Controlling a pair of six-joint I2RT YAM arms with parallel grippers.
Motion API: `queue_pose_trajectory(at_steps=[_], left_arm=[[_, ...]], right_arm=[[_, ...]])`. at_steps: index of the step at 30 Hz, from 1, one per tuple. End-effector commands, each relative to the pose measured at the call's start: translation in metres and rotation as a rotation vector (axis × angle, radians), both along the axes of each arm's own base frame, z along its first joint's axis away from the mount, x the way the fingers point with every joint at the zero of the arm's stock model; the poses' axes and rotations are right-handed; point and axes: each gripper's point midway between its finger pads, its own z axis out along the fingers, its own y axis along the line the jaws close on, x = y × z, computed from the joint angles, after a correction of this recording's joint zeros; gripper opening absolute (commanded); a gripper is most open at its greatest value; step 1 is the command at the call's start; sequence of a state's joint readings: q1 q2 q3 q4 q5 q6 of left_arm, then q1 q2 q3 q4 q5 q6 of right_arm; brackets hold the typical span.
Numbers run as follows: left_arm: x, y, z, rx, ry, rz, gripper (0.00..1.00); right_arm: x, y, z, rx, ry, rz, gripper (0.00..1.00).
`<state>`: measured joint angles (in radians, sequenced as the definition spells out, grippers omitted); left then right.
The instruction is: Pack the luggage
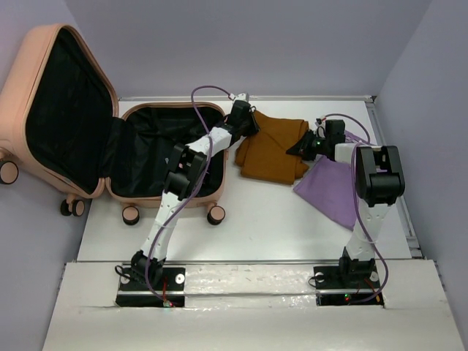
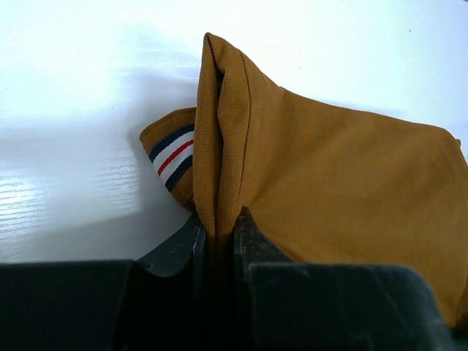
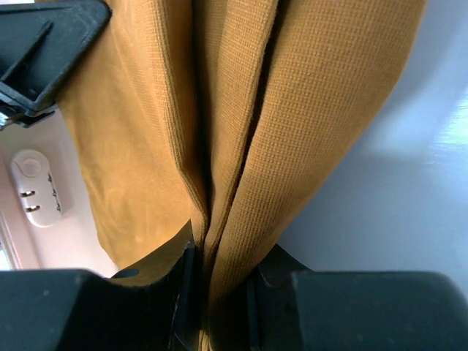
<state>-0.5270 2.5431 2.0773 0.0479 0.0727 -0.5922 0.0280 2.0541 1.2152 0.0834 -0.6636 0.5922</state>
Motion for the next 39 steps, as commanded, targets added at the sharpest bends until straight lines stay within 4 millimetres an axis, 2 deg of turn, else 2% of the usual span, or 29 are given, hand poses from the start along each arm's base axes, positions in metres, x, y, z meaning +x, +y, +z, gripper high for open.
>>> queue_pose_trajectory(at_steps=[1,7,8,10,17,18,21,22,23,29,34,37,39], left_arm=[[-0.043,-0.033,-0.002,-0.024,0.085,-0.126,0.06],[-0.044,-0.038,0.021,-0.058,0.060,-0.153,0.06],[-0.042,-0.039,0.031,-0.074,0.034,-0.156,0.06],[-0.043,-0.040,0.038,-0.080,0.019,-0.166,0.06],[-0.041,-0.038,0.064,-0.091,-0.027,-0.171,0.06],[-0.041,-0.038,0.068,-0.093,-0.032,-0.173,0.06],[-0.043,-0.035,0.085,-0.097,-0.058,-0.173,0.06],[-0.044,-0.035,0.091,-0.100,-0.067,-0.173,0.06],[-0.044,-0.034,0.096,-0.100,-0.075,-0.173,0.06],[-0.049,-0.032,0.143,-0.135,-0.140,-0.181,0.06],[-0.053,-0.014,0.207,-0.170,-0.231,-0.160,0.06],[-0.054,0.000,0.230,-0.182,-0.259,-0.140,0.06],[-0.058,0.016,0.248,-0.178,-0.278,-0.119,0.06]], right_arm=[[0.014,0.025,0.071,0.079,-0.217,0.060,0.07],[0.008,0.022,0.074,0.070,-0.219,0.046,0.07],[0.007,0.022,0.076,0.071,-0.222,0.045,0.07],[0.004,0.022,0.077,0.066,-0.226,0.045,0.07],[0.000,0.021,0.101,0.071,-0.272,0.040,0.07],[-0.003,0.022,0.112,0.075,-0.294,0.043,0.07],[-0.007,0.021,0.127,0.072,-0.319,0.040,0.07],[-0.009,0.020,0.141,0.072,-0.348,0.038,0.07],[-0.010,0.020,0.147,0.069,-0.355,0.033,0.07],[-0.022,0.019,0.194,0.077,-0.429,0.038,0.07],[-0.032,0.023,0.236,0.112,-0.492,0.058,0.07],[-0.038,0.042,0.251,0.127,-0.509,0.096,0.07],[-0.039,0.056,0.268,0.144,-0.535,0.117,0.07]])
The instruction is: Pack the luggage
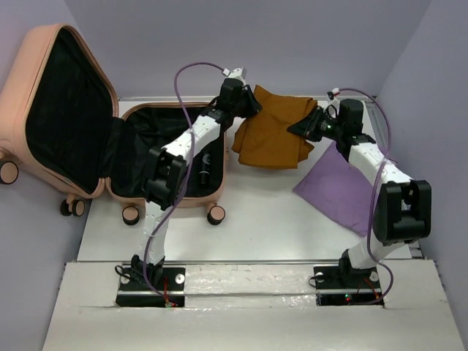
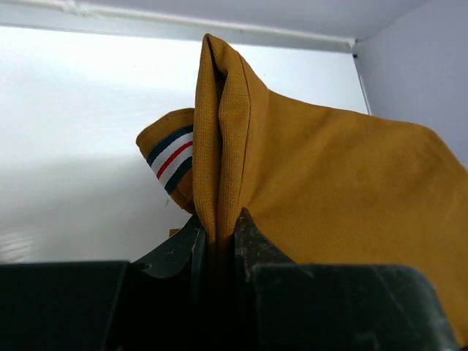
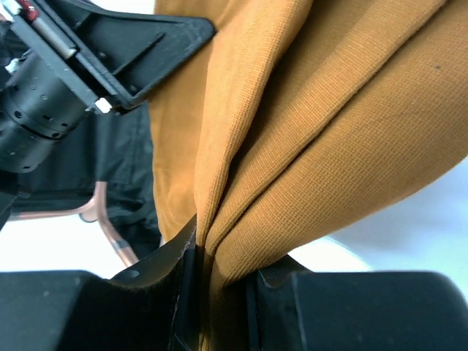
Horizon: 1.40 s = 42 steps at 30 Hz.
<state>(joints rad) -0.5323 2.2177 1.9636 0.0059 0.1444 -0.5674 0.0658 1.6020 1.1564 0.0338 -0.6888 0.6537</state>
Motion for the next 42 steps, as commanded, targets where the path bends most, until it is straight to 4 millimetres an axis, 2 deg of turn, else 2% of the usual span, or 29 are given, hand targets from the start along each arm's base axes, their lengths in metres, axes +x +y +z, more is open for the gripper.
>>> queue_pose_trajectory(at_steps=[1,4,5,7,8,9,12,13,14,16,17,18,19,22,24,26,27,28,30,31,32,34,35,36,37,38,39,40,42], left_arm=[[-0.019,0.027,0.105,-0.082,-0.143,-0.008,0.06],[-0.025,0.063,0.135,-0.074,-0.187,0.046,0.06],[-0.032,0.076,0.148,-0.062,-0.194,0.061,0.06],[-0.033,0.099,0.163,-0.051,-0.204,0.093,0.06],[-0.027,0.125,0.170,-0.044,-0.208,0.139,0.06],[-0.033,0.143,0.180,-0.027,-0.217,0.164,0.06],[-0.037,0.215,0.184,0.048,-0.205,0.311,0.06],[-0.038,0.232,0.182,0.064,-0.201,0.343,0.06],[-0.041,0.265,0.169,0.100,-0.179,0.407,0.06],[-0.044,0.297,0.149,0.127,-0.131,0.471,0.27],[-0.047,0.311,0.139,0.134,-0.107,0.493,0.68],[-0.050,0.337,0.111,0.151,-0.037,0.543,0.87],[-0.055,0.353,0.105,0.151,-0.025,0.574,0.99],[-0.065,0.384,0.089,0.133,0.001,0.636,0.99],[-0.071,0.386,0.106,0.105,-0.042,0.639,0.99],[-0.073,0.384,0.120,0.088,-0.066,0.642,0.99],[-0.075,0.381,0.131,0.069,-0.088,0.630,0.99],[-0.077,0.372,0.136,0.059,-0.099,0.608,0.99],[-0.082,0.358,0.146,0.054,-0.125,0.580,0.99],[-0.084,0.350,0.148,0.059,-0.133,0.568,0.99],[-0.088,0.329,0.153,0.057,-0.152,0.529,0.99],[-0.094,0.292,0.155,0.062,-0.174,0.458,0.99],[-0.098,0.273,0.156,0.070,-0.185,0.426,0.99],[-0.108,0.231,0.159,0.063,-0.204,0.336,0.99],[-0.114,0.210,0.159,0.060,-0.209,0.292,0.99],[-0.121,0.190,0.159,0.057,-0.214,0.252,0.99],[-0.138,0.152,0.154,0.047,-0.216,0.162,0.99],[-0.148,0.134,0.152,0.041,-0.219,0.126,0.99],[-0.167,0.104,0.139,0.044,-0.224,0.077,0.99]], right_arm=[[-0.006,0.054,0.109,0.082,-0.255,0.120,0.07],[-0.003,0.084,0.125,0.097,-0.278,0.156,0.07],[-0.008,0.104,0.150,0.122,-0.313,0.193,0.07],[-0.009,0.126,0.167,0.142,-0.333,0.228,0.07],[-0.004,0.140,0.165,0.147,-0.322,0.241,0.07],[-0.011,0.161,0.186,0.171,-0.359,0.263,0.07],[-0.005,0.202,0.173,0.198,-0.309,0.312,0.07],[-0.017,0.227,0.179,0.213,-0.320,0.358,0.07],[-0.010,0.245,0.155,0.197,-0.284,0.359,0.08],[-0.020,0.279,0.131,0.195,-0.240,0.409,0.34],[-0.022,0.290,0.127,0.208,-0.215,0.432,0.47],[-0.021,0.303,0.094,0.200,-0.142,0.472,0.71],[-0.019,0.306,0.079,0.195,-0.106,0.477,0.81],[-0.013,0.302,0.046,0.120,-0.071,0.437,1.00],[-0.011,0.288,0.021,0.019,-0.035,0.413,1.00],[-0.013,0.272,0.030,-0.009,-0.052,0.385,1.00],[-0.006,0.253,0.015,-0.052,-0.039,0.333,1.00],[-0.009,0.241,0.034,-0.053,-0.073,0.310,1.00],[-0.001,0.210,0.035,-0.084,-0.084,0.239,1.00],[-0.005,0.193,0.015,-0.110,-0.041,0.212,0.97],[-0.010,0.175,0.038,-0.106,-0.087,0.177,0.95],[0.001,0.123,0.037,-0.139,-0.094,0.039,0.85],[-0.006,0.098,0.011,-0.170,-0.042,-0.006,0.80],[-0.001,0.049,0.033,-0.163,-0.080,-0.130,0.67],[-0.013,0.042,0.030,-0.171,-0.075,-0.151,0.62],[-0.014,-0.012,0.000,-0.214,-0.007,-0.278,0.56],[-0.022,-0.052,0.012,-0.232,-0.030,-0.412,0.47],[-0.024,-0.112,0.005,-0.249,0.001,-0.566,0.47],[-0.053,-0.173,-0.033,-0.307,0.104,-0.738,0.58]])
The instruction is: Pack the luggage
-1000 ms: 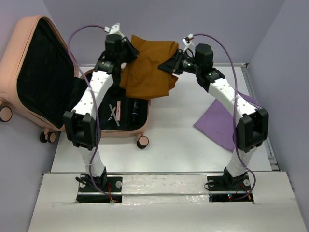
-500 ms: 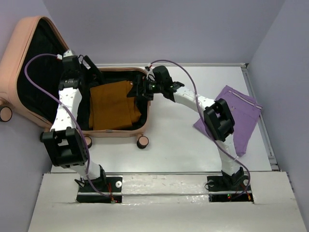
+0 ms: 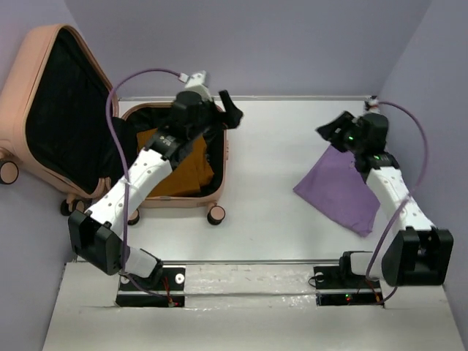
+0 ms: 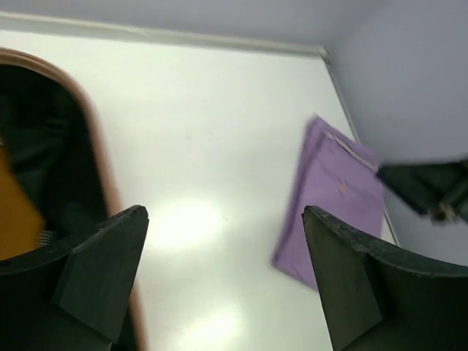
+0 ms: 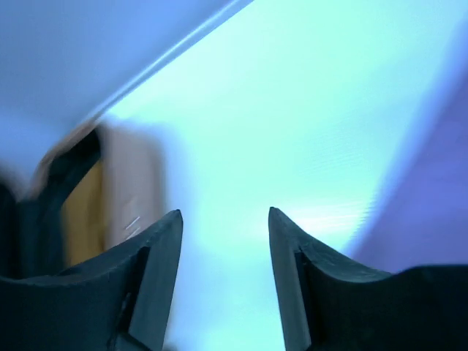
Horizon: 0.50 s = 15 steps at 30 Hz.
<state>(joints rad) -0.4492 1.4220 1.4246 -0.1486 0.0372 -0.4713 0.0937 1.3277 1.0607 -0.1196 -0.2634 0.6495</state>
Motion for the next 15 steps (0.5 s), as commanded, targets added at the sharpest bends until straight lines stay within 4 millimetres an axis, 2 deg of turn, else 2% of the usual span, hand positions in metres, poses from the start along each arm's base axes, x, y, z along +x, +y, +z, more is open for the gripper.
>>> queue_pose_trajectory(at_steps=[1,2,3,4,5,6,7,11,14,15], left_arm=[[-0.054,-0.074,-0.003,-0.004,-0.063,-0.150,0.99],[-0.062,-0.086,-0.006,-0.010,-0.071,-0.165,0.99],[-0.072,-0.099,-0.025,-0.004,-0.050,-0.194,0.99],[-0.093,-0.121,-0.033,0.002,-0.044,-0.257,0.99],[-0.100,-0.129,-0.042,0.016,-0.037,-0.261,0.99],[-0.109,-0.140,-0.059,0.036,-0.015,-0.284,0.99],[-0.129,-0.156,-0.068,0.057,-0.013,-0.338,0.99],[-0.159,-0.177,-0.105,0.136,0.009,-0.389,0.99],[-0.169,-0.183,-0.119,0.148,0.022,-0.413,0.99],[-0.173,-0.183,-0.127,0.159,0.028,-0.418,0.99]], right_arm=[[-0.043,-0.145,-0.059,-0.120,0.129,-0.457,0.72],[-0.063,-0.177,-0.083,-0.132,0.196,-0.559,0.79],[-0.074,-0.199,-0.092,-0.169,0.221,-0.656,0.88],[-0.085,-0.212,-0.097,-0.185,0.233,-0.709,0.91],[-0.097,-0.229,-0.104,-0.208,0.256,-0.780,0.94],[-0.107,-0.241,-0.111,-0.229,0.277,-0.833,0.97],[-0.118,-0.251,-0.120,-0.252,0.305,-0.878,0.97],[-0.128,-0.269,-0.140,-0.232,0.379,-0.944,0.97],[-0.118,-0.273,-0.151,-0.206,0.418,-0.928,0.97],[-0.115,-0.273,-0.163,-0.200,0.454,-0.920,0.97]])
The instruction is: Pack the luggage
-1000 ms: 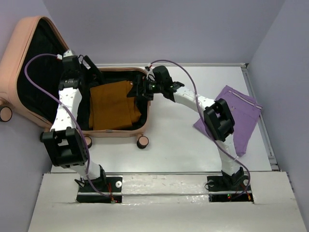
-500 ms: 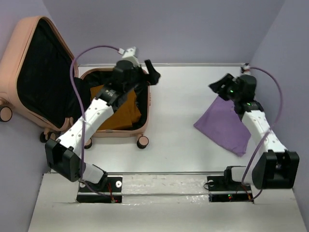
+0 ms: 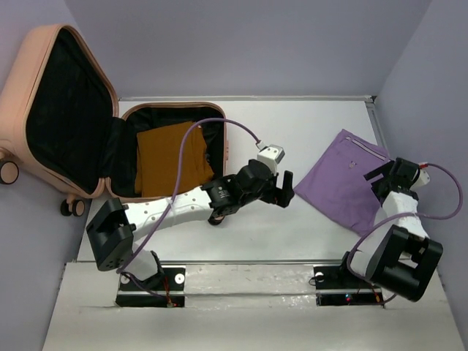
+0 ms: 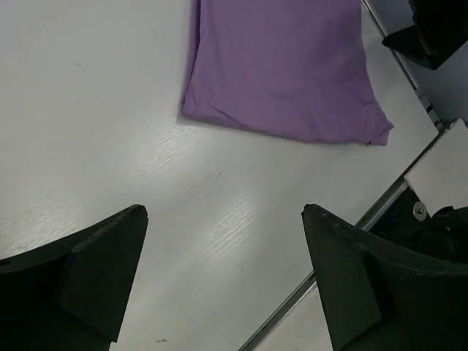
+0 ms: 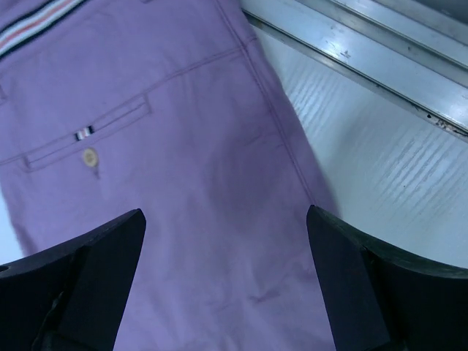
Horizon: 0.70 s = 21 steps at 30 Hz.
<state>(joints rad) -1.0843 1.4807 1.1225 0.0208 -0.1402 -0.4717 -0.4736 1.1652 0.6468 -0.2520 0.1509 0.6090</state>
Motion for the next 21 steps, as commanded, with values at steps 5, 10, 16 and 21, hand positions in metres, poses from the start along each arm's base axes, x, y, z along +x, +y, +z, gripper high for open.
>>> queue_pose_trajectory(at_steps=[5,10,16,21], left_arm=[[-0.001,-0.001,-0.013,-0.017,-0.057,0.039,0.99],[0.003,-0.004,-0.034,0.019,-0.050,0.045,0.99],[0.017,-0.009,-0.038,0.069,-0.091,0.076,0.99],[0.058,-0.009,-0.040,0.108,-0.108,0.164,0.99]], right_arm=[[0.024,-0.033,-0.026,0.040,0.068,-0.073,0.95],[0.043,-0.040,-0.053,0.114,0.120,-0.033,0.87],[0.072,0.022,-0.064,0.213,0.107,0.264,0.65],[0.069,0.061,-0.068,0.194,0.138,0.372,0.63]])
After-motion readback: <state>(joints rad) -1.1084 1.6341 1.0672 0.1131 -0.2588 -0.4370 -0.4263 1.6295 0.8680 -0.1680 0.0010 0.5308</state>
